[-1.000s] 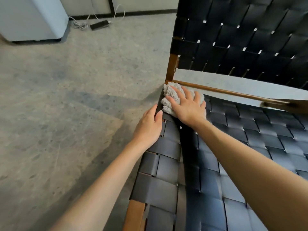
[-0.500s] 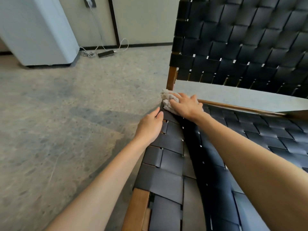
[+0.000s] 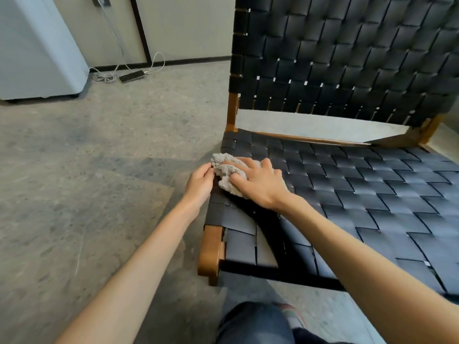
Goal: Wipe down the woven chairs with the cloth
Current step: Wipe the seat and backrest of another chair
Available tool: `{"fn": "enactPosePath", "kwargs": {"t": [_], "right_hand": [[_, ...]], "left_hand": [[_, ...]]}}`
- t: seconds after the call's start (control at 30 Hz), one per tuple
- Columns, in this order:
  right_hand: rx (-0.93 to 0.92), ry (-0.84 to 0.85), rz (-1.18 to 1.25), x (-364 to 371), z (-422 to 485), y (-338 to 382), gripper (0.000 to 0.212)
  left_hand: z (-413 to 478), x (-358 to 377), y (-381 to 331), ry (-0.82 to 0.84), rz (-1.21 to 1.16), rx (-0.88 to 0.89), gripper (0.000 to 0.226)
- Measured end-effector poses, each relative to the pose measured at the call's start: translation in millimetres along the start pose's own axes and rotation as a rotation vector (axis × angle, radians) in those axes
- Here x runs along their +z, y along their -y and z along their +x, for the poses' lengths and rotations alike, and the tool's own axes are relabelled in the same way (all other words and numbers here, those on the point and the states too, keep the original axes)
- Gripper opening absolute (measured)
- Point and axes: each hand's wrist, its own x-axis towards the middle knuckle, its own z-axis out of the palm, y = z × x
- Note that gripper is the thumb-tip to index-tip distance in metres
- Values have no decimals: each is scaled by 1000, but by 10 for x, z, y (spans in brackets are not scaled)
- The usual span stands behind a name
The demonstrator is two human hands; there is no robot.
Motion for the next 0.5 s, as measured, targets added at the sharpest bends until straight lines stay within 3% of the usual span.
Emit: {"fn": "enactPosePath", "kwargs": {"t": [0.17, 0.5], "right_hand": [[-40, -3, -39, -51, -522, 207, 61], [-58, -76, -84, -89, -1381, 464, 50]], "left_hand": [[-223, -189, -10, 75, -20, 2, 36], [-375, -76, -238, 144, 176, 196, 39]]}}
